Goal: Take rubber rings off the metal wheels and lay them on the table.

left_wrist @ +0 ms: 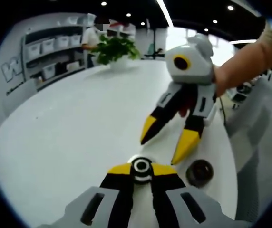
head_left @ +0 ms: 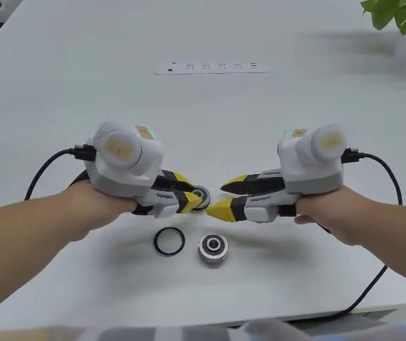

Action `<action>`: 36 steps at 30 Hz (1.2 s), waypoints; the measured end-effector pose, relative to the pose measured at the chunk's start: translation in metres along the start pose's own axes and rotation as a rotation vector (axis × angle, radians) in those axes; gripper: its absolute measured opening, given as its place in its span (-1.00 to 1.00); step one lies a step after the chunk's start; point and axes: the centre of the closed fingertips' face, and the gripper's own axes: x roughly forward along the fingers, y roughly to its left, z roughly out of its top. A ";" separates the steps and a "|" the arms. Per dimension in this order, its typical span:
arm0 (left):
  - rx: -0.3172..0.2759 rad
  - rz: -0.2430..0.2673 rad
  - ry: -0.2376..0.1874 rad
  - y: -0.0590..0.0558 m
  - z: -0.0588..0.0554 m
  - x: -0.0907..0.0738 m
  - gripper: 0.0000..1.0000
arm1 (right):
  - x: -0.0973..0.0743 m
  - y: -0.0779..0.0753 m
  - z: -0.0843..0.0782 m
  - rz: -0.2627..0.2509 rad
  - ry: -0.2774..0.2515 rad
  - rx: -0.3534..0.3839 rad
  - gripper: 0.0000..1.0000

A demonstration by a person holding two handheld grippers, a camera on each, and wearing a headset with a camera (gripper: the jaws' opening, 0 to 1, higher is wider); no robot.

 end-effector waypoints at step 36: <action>-0.018 0.032 -0.010 0.001 0.000 0.001 -0.74 | 0.018 0.001 0.001 -0.044 0.017 -0.136 -0.56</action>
